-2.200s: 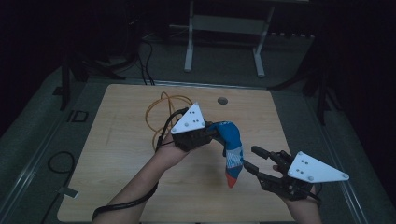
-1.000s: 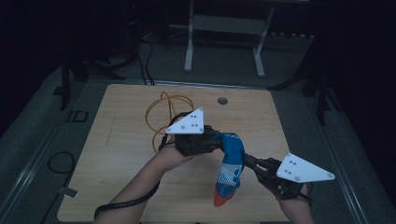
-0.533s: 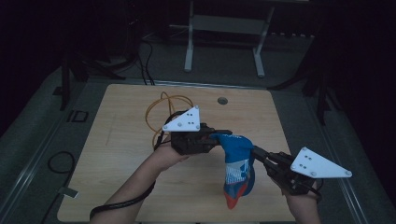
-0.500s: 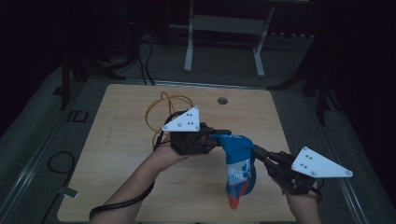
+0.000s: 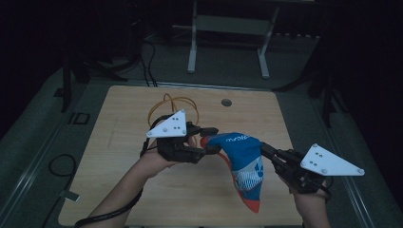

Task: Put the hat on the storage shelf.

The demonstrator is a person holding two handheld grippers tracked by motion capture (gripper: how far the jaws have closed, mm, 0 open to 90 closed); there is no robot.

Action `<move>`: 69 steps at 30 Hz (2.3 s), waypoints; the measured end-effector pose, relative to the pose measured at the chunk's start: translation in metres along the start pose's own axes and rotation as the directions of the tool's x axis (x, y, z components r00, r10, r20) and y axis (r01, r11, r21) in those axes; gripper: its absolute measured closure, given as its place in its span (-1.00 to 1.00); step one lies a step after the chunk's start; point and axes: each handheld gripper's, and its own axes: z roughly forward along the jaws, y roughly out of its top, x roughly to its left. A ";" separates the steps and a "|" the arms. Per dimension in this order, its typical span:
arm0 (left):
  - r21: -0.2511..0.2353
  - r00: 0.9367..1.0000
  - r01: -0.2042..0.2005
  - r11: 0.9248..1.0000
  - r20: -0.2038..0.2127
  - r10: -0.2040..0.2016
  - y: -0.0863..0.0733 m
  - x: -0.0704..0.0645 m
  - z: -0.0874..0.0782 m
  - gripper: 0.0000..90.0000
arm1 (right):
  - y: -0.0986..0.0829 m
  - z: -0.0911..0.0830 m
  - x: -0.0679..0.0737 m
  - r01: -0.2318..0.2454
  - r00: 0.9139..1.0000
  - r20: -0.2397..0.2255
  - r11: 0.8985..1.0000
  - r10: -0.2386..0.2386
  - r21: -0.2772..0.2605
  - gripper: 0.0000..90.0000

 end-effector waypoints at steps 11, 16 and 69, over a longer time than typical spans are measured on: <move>-0.019 0.997 0.016 1.000 -0.072 -0.017 -0.018 -0.006 -0.034 -0.11 | 0.005 0.004 -0.005 -0.004 1.000 0.030 1.000 0.004 0.000 1.00; 0.020 0.990 -0.016 1.000 -0.137 0.019 -0.032 -0.016 -0.042 -0.11 | 0.010 0.010 -0.008 0.002 0.999 0.050 1.000 -0.002 0.006 1.00; -0.051 0.801 0.183 0.982 -0.571 -0.179 -0.206 -0.046 -0.108 -0.95 | 0.084 0.247 0.006 0.047 0.998 -0.049 0.980 -0.038 0.195 1.00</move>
